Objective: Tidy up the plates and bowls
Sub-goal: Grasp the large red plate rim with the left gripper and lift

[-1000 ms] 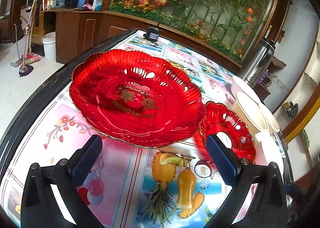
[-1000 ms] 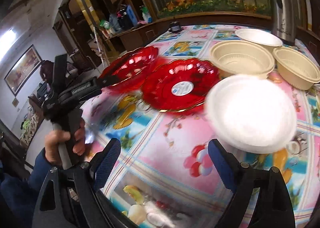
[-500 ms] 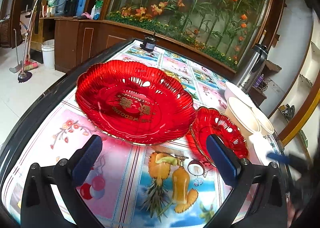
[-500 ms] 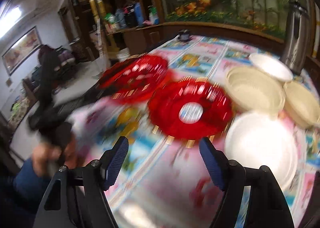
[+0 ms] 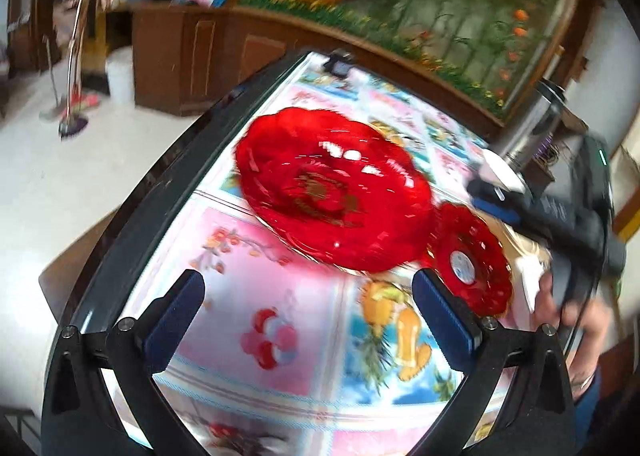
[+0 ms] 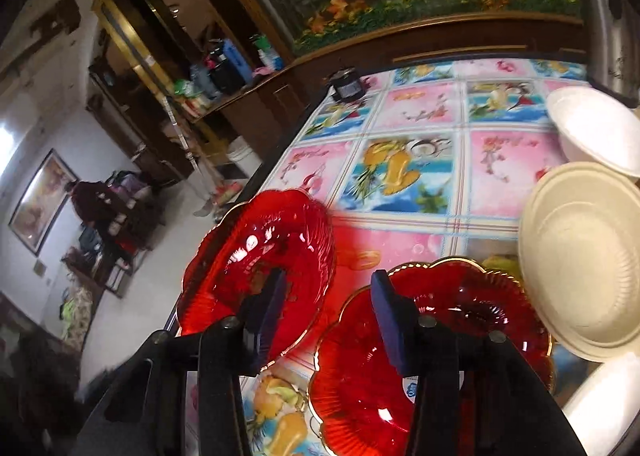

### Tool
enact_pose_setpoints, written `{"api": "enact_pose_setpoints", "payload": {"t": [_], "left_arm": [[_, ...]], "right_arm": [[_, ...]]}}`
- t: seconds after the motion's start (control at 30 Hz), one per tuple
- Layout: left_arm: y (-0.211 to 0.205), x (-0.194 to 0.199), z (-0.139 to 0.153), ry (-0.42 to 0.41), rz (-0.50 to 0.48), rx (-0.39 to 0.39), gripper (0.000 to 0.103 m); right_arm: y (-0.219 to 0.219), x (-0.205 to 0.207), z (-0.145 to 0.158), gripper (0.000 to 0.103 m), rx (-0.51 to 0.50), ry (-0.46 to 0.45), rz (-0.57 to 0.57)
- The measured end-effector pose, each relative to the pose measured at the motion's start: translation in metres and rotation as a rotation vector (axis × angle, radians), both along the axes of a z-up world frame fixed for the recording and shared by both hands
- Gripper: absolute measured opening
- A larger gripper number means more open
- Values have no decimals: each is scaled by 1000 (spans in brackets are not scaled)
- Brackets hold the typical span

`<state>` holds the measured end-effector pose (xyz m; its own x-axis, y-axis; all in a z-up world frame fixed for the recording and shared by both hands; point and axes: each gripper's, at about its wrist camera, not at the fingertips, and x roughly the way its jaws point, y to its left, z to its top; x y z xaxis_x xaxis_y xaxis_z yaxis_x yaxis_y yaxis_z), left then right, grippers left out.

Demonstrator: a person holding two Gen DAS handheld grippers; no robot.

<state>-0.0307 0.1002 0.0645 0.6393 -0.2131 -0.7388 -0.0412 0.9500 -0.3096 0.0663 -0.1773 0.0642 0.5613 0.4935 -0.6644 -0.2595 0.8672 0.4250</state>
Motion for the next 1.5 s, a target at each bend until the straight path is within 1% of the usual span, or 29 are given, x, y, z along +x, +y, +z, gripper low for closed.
{"api": "enact_pose_setpoints", "payload": {"t": [0.03, 0.07, 0.13, 0.2, 0.23, 0.37, 0.4, 0.43, 0.47, 0.5, 0.53, 0.6, 0.7, 0.73, 0.77, 0.8, 0.87, 0.9, 0.93, 1.07, 1.23, 1.5], "left_arm": [[4, 6, -1, 10, 14, 0, 103], [8, 14, -1, 18, 27, 3, 103], [16, 34, -1, 20, 38, 26, 103], [21, 51, -2, 19, 57, 55, 94], [25, 62, -5, 37, 58, 58, 92], [37, 88, -17, 74, 75, 49, 75], [39, 90, -20, 80, 74, 44, 68], [41, 94, -25, 93, 72, 32, 62], [41, 95, -29, 103, 69, 21, 53], [41, 96, -30, 107, 64, 12, 50], [42, 96, -32, 106, 57, 5, 50], [41, 95, -35, 98, 61, 19, 50], [41, 94, -38, 97, 51, -2, 50], [39, 94, -40, 100, 46, -1, 50], [37, 94, -42, 101, 40, 4, 48], [34, 94, -43, 103, 33, 8, 42], [28, 95, -45, 106, 16, 6, 36], [26, 94, -45, 104, 8, 1, 35], [24, 93, -44, 100, 4, 0, 35], [16, 82, -37, 74, 12, 49, 35], [20, 70, -39, 83, 18, 40, 35], [29, 26, -39, 89, 35, 46, 35]], "right_arm": [[-2, 0, -3, 44, -14, 2, -6], [-5, 0, -5, 41, -11, 6, -10], [-8, 2, -8, 38, 20, 26, 20], [-7, 4, -11, 32, 41, 27, 27], [-6, 6, -13, 28, 53, 28, 31], [1, 8, -16, 28, 60, 11, 40], [4, 9, -17, 28, 60, 2, 43], [7, 10, -18, 28, 60, 3, 43], [9, 12, -21, 28, 57, 10, 42], [12, 13, -24, 28, 61, 19, 44], [13, 13, -26, 28, 64, 26, 46], [17, 14, -29, 28, 51, 32, 52], [23, 17, -36, 24, 29, 45, 53], [26, 17, -39, 16, 24, 49, 58], [28, 18, -41, 11, 19, 52, 65], [32, 17, -42, 11, 4, 43, 69], [35, 15, -40, 10, -15, 18, 70], [36, 14, -40, 10, -19, 16, 73], [36, 13, -40, 10, -19, 17, 73], [37, 11, -41, 10, -28, 28, 78], [39, 8, -40, 10, -33, 36, 102], [50, -15, -38, 10, -51, 57, 174]]}}
